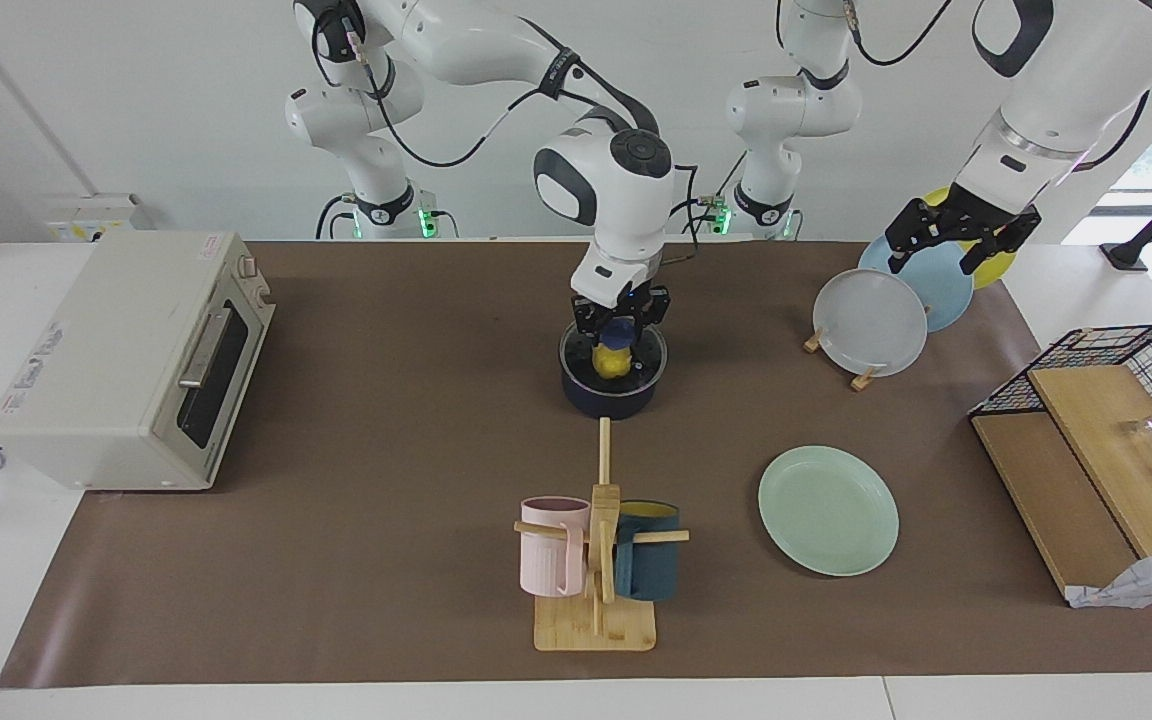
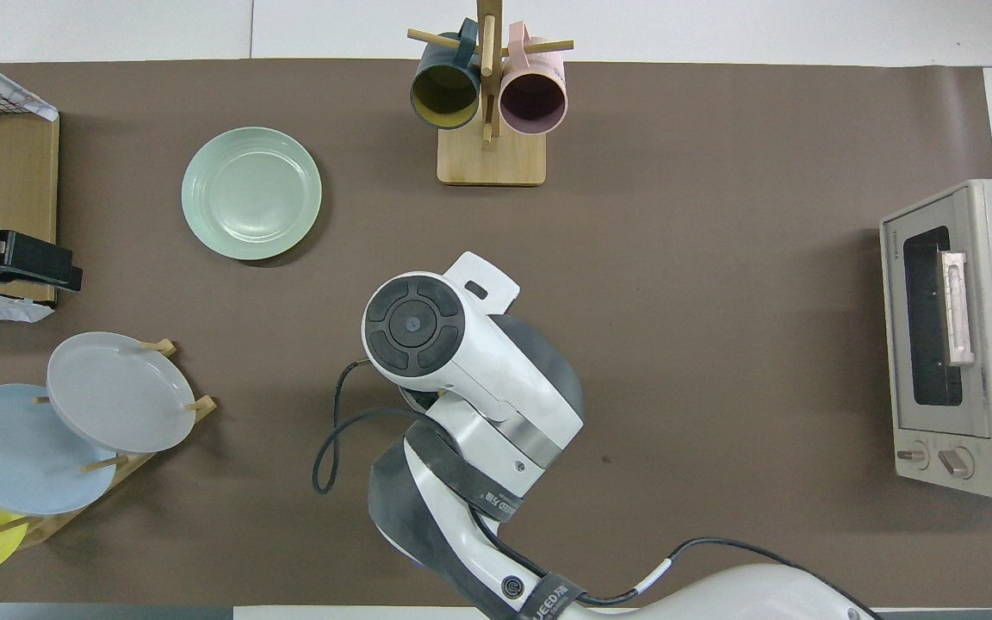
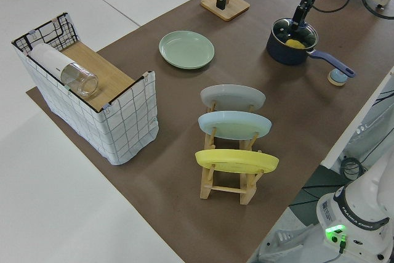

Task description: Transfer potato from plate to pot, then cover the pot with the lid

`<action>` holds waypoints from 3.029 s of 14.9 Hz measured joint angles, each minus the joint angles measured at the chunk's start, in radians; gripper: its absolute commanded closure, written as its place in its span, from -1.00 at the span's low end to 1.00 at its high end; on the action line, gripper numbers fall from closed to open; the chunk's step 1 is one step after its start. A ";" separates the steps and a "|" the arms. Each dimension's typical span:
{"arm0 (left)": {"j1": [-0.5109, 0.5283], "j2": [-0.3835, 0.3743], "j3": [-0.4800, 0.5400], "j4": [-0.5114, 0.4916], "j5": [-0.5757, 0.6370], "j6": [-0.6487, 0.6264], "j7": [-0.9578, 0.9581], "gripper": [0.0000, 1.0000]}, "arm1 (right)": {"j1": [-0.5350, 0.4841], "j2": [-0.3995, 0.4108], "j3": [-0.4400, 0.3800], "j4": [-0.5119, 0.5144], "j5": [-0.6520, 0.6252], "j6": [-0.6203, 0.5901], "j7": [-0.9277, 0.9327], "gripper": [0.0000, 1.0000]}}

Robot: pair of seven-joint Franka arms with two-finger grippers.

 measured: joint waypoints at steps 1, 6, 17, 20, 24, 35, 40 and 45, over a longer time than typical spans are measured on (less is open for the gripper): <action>0.000 0.000 0.000 0.000 0.000 0.000 0.000 -1.00 | 0.000 -0.001 0.000 -0.001 0.000 0.001 0.000 0.56; 0.001 0.000 0.000 0.000 0.000 0.000 0.000 -1.00 | -0.001 -0.001 -0.001 -0.020 0.000 0.013 0.002 -1.00; 0.004 0.000 0.000 0.000 0.000 0.000 0.000 -1.00 | -0.149 -0.103 -0.011 0.144 -0.003 -0.222 -0.052 -1.00; 0.004 0.000 0.000 0.000 0.000 0.000 0.000 -1.00 | -0.290 -0.161 -0.015 0.189 -0.003 -0.342 -0.204 -1.00; 0.004 0.000 0.000 0.000 0.000 0.000 0.000 -1.00 | -0.464 -0.229 -0.017 0.176 -0.002 -0.453 -0.455 -1.00; 0.004 0.000 0.000 0.000 0.000 0.000 0.000 -1.00 | -0.510 -0.325 -0.202 0.026 0.049 -0.484 -0.660 -1.00; 0.004 0.000 0.000 0.000 0.000 0.000 0.000 -1.00 | -0.510 -0.358 -0.213 -0.016 0.049 -0.389 -0.693 -1.00; 0.004 0.000 0.000 0.000 0.000 0.000 0.000 -1.00 | -0.522 -0.351 -0.250 -0.019 0.049 -0.387 -0.754 -1.00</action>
